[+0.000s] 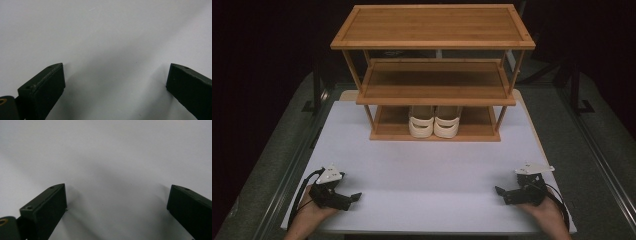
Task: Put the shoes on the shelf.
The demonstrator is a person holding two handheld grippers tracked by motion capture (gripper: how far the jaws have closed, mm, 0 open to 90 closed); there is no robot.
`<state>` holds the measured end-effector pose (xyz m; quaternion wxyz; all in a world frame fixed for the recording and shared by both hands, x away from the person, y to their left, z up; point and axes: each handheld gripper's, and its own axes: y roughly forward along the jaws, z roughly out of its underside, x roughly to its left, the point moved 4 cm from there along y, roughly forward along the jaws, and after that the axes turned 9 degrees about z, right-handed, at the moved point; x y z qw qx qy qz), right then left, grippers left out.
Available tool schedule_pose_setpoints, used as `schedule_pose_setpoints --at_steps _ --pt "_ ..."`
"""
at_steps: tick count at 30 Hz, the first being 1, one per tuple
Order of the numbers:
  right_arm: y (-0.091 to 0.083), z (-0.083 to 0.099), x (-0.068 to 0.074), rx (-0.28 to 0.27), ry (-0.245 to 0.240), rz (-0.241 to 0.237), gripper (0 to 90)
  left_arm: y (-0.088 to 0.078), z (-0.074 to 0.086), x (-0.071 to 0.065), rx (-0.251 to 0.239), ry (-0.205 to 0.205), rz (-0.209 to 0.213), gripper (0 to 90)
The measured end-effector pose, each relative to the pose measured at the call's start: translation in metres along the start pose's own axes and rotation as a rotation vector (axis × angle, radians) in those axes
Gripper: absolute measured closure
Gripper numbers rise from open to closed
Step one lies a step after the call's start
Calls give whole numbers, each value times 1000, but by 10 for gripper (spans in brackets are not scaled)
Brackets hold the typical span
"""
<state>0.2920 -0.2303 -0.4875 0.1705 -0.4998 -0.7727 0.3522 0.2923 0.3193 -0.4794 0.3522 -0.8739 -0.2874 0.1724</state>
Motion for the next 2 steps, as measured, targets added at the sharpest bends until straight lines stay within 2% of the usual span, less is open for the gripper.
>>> schedule_pose_setpoints --at_steps 2 --pt "0 0 0 0 0 0 21 0 0 0 1 0 1 13"
